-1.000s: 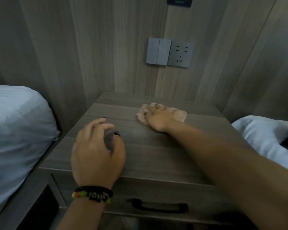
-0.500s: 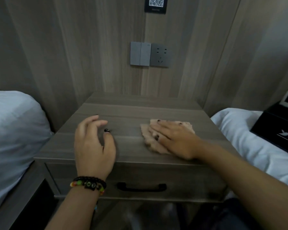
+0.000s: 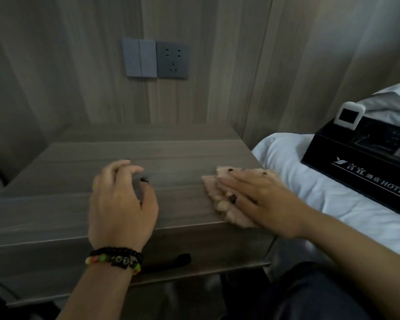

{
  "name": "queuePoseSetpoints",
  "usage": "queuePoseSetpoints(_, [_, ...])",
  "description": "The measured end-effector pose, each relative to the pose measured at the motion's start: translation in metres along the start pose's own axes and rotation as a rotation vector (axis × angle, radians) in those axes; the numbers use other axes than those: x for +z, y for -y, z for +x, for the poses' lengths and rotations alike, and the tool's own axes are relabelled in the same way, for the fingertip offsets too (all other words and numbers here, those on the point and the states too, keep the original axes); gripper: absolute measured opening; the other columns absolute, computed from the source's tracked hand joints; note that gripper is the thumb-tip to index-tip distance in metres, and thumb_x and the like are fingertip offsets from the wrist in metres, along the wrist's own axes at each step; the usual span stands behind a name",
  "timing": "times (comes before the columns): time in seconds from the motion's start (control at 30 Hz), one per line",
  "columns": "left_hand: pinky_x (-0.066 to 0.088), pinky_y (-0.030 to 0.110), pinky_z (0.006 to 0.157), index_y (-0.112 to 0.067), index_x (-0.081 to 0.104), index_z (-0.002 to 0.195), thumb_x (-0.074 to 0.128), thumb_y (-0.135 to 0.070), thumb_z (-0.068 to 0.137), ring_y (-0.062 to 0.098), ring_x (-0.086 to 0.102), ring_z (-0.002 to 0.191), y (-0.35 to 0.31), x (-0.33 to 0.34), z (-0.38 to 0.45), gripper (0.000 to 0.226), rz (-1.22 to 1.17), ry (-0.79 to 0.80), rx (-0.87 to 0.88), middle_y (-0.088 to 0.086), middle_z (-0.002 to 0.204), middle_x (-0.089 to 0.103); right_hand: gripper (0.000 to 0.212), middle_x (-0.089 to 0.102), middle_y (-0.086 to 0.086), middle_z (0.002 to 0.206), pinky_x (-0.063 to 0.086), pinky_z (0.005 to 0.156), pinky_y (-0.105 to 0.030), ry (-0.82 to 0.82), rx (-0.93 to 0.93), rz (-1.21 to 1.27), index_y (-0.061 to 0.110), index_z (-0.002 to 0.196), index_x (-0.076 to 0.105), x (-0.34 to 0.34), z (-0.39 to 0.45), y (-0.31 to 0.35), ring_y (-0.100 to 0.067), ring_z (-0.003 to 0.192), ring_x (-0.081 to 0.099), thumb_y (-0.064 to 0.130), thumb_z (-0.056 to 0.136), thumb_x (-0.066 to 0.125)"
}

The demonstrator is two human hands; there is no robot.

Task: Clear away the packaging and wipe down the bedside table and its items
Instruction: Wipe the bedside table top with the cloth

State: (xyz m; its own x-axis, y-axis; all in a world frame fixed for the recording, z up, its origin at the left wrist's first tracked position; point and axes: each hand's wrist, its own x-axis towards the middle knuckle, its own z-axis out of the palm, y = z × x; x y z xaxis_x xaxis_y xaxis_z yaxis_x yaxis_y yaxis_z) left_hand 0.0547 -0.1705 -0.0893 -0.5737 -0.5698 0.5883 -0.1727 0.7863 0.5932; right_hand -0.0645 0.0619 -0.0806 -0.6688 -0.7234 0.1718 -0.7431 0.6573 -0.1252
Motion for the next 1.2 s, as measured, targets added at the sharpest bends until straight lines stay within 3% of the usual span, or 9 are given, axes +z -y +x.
queuePoseSetpoints(0.13, [0.046, 0.045, 0.084, -0.015, 0.063, 0.106, 0.058, -0.018, 0.086, 0.023, 0.049, 0.112, 0.001, -0.001, -0.002, 0.021, 0.046, 0.043, 0.066, 0.002, 0.121, 0.056, 0.073, 0.023, 0.007, 0.159, 0.011, 0.121, -0.037, 0.091, 0.022, 0.062, 0.036, 0.149, 0.029, 0.0, 0.037, -0.044, -0.009, 0.147, 0.016, 0.066, 0.085, 0.01])
queuePoseSetpoints(0.27, [0.045, 0.042, 0.084, -0.014, 0.062, 0.108, 0.059, -0.018, 0.085, 0.024, 0.051, 0.111, 0.002, 0.0, -0.002, 0.024, 0.048, 0.058, 0.07, 0.005, 0.122, 0.056, 0.052, 0.023, 0.005, 0.159, 0.012, 0.121, -0.04, 0.09, 0.06, 0.036, 0.034, 0.149, 0.028, 0.013, 0.098, -0.063, -0.014, 0.148, 0.017, 0.05, 0.1, 0.024])
queuePoseSetpoints(0.53, [0.038, 0.023, 0.078, -0.014, 0.064, 0.1, 0.054, -0.024, 0.082, 0.021, 0.057, 0.1, 0.006, 0.006, 0.002, 0.023, 0.074, -0.071, 0.146, 0.004, 0.116, 0.06, 0.063, 0.024, 0.013, 0.158, 0.019, 0.118, -0.046, 0.103, 0.193, -0.006, 0.044, 0.148, 0.022, 0.024, 0.209, -0.068, -0.02, 0.145, 0.025, 0.066, 0.09, 0.016])
queuePoseSetpoints(0.67, [0.036, 0.02, 0.075, -0.012, 0.067, 0.095, 0.056, -0.021, 0.08, 0.024, 0.062, 0.093, 0.008, 0.008, -0.001, 0.02, 0.083, -0.163, 0.197, 0.004, 0.111, 0.064, 0.079, 0.026, 0.013, 0.158, 0.02, 0.117, -0.049, 0.131, 0.273, 0.031, 0.048, 0.145, 0.023, 0.029, 0.255, -0.065, -0.022, 0.144, 0.028, 0.077, 0.074, 0.008])
queuePoseSetpoints(0.77, [0.039, 0.023, 0.074, -0.011, 0.068, 0.093, 0.057, -0.019, 0.08, 0.023, 0.061, 0.093, 0.008, 0.009, -0.002, 0.018, 0.104, -0.203, 0.229, 0.005, 0.108, 0.066, 0.057, 0.033, -0.001, 0.156, 0.023, 0.116, -0.047, 0.107, 0.257, 0.008, 0.038, 0.145, 0.035, 0.029, 0.269, -0.053, -0.029, 0.141, 0.033, 0.057, 0.094, 0.02])
queuePoseSetpoints(0.83, [0.036, 0.02, 0.075, -0.012, 0.068, 0.092, 0.056, -0.019, 0.08, 0.021, 0.059, 0.094, 0.007, 0.008, -0.002, 0.018, 0.106, -0.197, 0.242, 0.004, 0.108, 0.066, 0.051, 0.032, -0.004, 0.156, 0.023, 0.117, -0.044, 0.105, 0.241, -0.007, 0.033, 0.147, 0.034, 0.028, 0.267, -0.043, -0.03, 0.141, 0.033, 0.049, 0.1, 0.022])
queuePoseSetpoints(0.97, [0.033, 0.017, 0.072, -0.014, 0.068, 0.091, 0.053, -0.024, 0.081, 0.018, 0.059, 0.091, 0.006, 0.005, -0.001, 0.021, 0.078, -0.154, 0.216, 0.002, 0.108, 0.065, 0.058, 0.03, 0.001, 0.157, 0.022, 0.116, -0.048, 0.095, 0.097, -0.028, 0.039, 0.147, 0.031, 0.032, 0.231, -0.014, -0.027, 0.142, 0.032, 0.062, 0.095, 0.018])
queuePoseSetpoints(1.07, [0.036, 0.022, 0.064, -0.013, 0.067, 0.091, 0.052, -0.025, 0.081, 0.018, 0.06, 0.089, 0.004, 0.003, -0.001, 0.022, 0.07, -0.112, 0.191, 0.003, 0.108, 0.063, 0.052, 0.024, 0.004, 0.159, 0.014, 0.12, -0.043, 0.083, -0.098, 0.036, 0.034, 0.15, 0.028, 0.032, 0.171, 0.013, -0.02, 0.147, 0.022, 0.051, 0.1, 0.026])
queuePoseSetpoints(1.2, [0.037, 0.025, 0.064, -0.016, 0.064, 0.096, 0.055, -0.025, 0.081, 0.018, 0.057, 0.099, 0.005, 0.001, -0.002, 0.02, 0.039, -0.052, 0.132, 0.001, 0.117, 0.057, 0.06, 0.019, 0.006, 0.161, 0.01, 0.121, -0.044, 0.092, -0.242, 0.036, 0.037, 0.15, 0.022, 0.016, 0.077, 0.035, -0.014, 0.149, 0.013, 0.057, 0.094, 0.019])
